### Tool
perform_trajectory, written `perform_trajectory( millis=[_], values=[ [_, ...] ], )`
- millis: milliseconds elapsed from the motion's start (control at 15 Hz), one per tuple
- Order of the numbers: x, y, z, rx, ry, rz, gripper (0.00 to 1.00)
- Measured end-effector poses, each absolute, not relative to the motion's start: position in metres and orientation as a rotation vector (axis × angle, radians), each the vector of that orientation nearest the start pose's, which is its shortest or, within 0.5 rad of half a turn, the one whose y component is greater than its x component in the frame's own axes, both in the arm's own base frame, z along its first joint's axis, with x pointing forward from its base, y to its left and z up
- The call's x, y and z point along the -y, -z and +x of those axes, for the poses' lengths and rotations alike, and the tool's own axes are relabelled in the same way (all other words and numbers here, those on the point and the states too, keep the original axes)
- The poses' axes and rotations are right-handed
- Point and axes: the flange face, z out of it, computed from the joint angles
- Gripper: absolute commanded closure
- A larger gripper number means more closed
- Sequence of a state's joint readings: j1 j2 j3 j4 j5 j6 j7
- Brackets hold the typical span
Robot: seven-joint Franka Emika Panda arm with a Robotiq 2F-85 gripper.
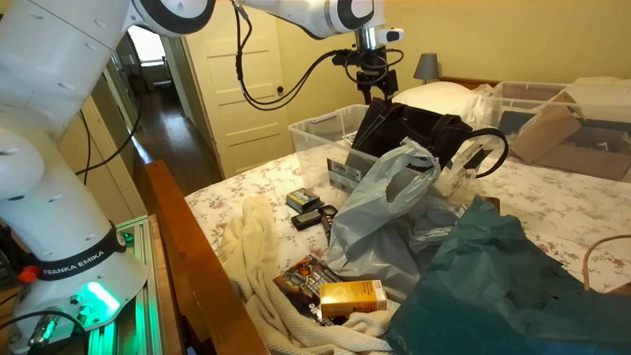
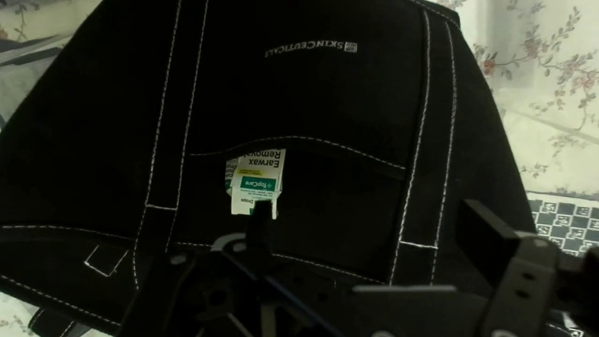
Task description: Remove the white box from the front small pocket of the black bag and put it in the big pocket
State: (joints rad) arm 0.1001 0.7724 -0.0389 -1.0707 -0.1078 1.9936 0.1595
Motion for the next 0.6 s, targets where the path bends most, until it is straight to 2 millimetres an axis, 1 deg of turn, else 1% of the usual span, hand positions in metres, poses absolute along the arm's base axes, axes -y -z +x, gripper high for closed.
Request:
perform_trajectory(
  millis=[267,600],
  values=[
    [-0.044,-0.363,0.786,-0.095,0.249,-3.259,0.00],
    [-0.033,-0.348,0.797,-0.128,0.217,-3.290,0.00]
  ],
)
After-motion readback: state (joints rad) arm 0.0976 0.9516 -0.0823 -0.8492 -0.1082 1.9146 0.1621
